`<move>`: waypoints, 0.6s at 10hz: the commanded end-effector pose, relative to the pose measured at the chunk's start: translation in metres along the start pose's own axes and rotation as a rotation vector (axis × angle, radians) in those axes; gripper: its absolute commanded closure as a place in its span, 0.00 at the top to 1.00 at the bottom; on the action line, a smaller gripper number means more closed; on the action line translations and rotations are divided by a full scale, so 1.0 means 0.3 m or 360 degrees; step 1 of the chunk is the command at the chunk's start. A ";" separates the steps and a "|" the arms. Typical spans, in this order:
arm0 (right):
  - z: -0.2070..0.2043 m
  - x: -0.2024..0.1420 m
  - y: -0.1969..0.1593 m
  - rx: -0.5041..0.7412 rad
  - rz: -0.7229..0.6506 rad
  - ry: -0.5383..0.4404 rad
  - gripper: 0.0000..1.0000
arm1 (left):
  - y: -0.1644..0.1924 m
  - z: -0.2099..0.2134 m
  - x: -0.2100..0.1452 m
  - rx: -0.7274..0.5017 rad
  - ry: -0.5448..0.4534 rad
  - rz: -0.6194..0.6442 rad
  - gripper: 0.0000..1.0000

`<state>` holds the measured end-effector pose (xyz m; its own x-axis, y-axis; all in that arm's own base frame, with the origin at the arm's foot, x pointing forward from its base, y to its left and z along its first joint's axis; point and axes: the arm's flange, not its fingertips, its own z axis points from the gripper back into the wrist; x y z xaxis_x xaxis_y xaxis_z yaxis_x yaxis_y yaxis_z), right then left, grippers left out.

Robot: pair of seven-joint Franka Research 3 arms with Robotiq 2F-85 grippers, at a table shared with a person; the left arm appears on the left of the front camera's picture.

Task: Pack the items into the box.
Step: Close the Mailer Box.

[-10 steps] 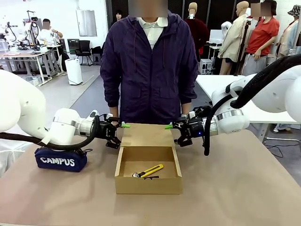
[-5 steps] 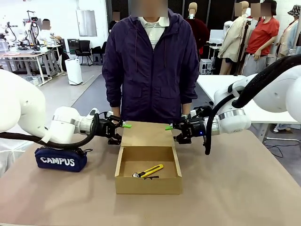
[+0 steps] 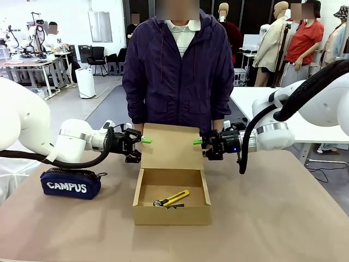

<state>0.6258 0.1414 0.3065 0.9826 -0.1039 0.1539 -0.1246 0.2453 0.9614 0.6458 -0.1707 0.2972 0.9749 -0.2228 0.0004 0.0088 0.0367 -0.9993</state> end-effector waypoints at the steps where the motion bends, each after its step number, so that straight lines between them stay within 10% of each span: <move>1: 0.044 -0.081 0.078 0.0067 0.0157 -0.0053 0.67 | -0.043 0.001 -0.071 0.0014 0.0047 -0.0092 0.68; 6: 0.048 -0.062 0.123 0.0041 0.0201 -0.0046 0.67 | -0.053 -0.007 -0.027 0.0008 0.0024 -0.0057 0.68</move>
<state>0.5937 0.1374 0.3442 0.9426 -0.1156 0.3132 -0.2807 0.2334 0.9310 0.6328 -0.1723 0.3120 0.9706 -0.2380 0.0344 0.0447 0.0379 -0.9983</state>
